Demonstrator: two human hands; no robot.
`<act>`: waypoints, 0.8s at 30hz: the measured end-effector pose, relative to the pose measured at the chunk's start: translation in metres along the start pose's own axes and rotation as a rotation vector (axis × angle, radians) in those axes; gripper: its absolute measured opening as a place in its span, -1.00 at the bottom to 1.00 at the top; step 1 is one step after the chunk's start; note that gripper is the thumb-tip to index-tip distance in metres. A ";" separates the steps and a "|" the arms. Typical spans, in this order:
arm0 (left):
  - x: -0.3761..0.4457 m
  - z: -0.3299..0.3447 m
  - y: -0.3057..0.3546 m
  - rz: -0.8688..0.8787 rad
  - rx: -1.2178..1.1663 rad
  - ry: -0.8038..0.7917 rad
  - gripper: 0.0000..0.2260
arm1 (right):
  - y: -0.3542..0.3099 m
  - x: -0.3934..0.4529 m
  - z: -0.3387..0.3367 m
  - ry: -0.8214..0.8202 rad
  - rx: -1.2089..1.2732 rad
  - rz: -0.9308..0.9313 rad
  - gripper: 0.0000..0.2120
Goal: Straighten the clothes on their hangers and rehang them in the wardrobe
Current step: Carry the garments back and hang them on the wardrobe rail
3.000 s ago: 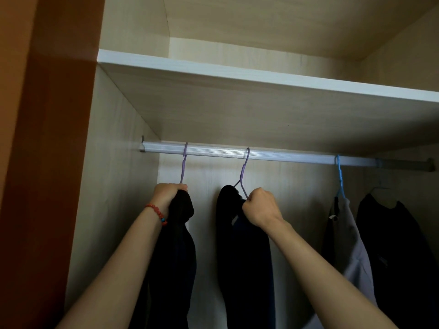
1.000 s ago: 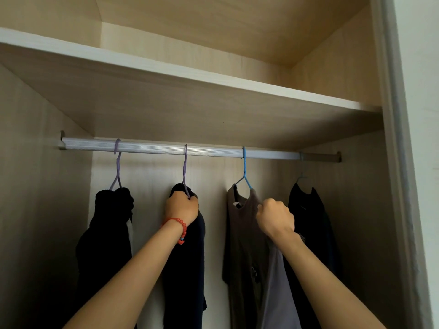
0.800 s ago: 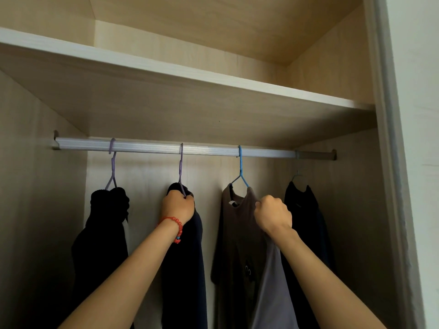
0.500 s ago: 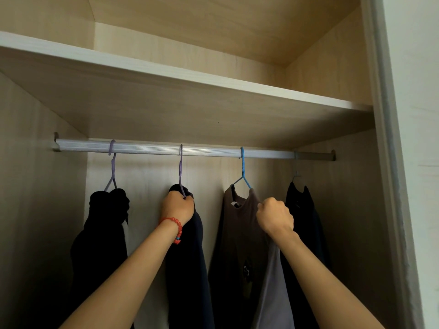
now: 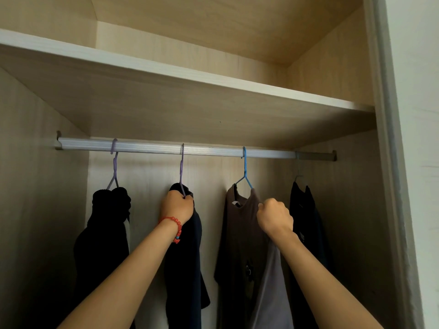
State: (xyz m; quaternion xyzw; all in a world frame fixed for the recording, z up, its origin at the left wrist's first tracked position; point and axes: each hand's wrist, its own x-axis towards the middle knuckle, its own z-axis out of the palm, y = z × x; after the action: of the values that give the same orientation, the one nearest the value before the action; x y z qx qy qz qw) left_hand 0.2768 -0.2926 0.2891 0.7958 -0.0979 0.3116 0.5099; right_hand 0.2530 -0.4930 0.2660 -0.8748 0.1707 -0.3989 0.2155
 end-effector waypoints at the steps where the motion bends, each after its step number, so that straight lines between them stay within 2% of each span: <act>1: -0.001 0.000 0.001 -0.002 0.002 0.003 -0.62 | 0.001 0.000 0.000 0.002 0.006 0.011 -0.71; 20: 0.000 0.001 -0.003 0.004 0.015 -0.022 -0.65 | 0.009 0.000 -0.006 -0.051 0.030 0.011 -0.73; 22: -0.001 0.000 -0.005 -0.002 -0.003 -0.058 -0.72 | 0.010 -0.003 -0.008 -0.077 0.037 -0.004 -0.72; 24: -0.003 0.000 -0.006 -0.017 0.001 -0.104 -0.91 | 0.012 -0.007 -0.011 -0.089 0.061 -0.025 -0.72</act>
State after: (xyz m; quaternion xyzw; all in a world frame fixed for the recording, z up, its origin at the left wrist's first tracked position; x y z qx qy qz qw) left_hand 0.2771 -0.2906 0.2827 0.8121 -0.1174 0.2656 0.5062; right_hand 0.2388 -0.5025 0.2623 -0.8868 0.1378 -0.3670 0.2447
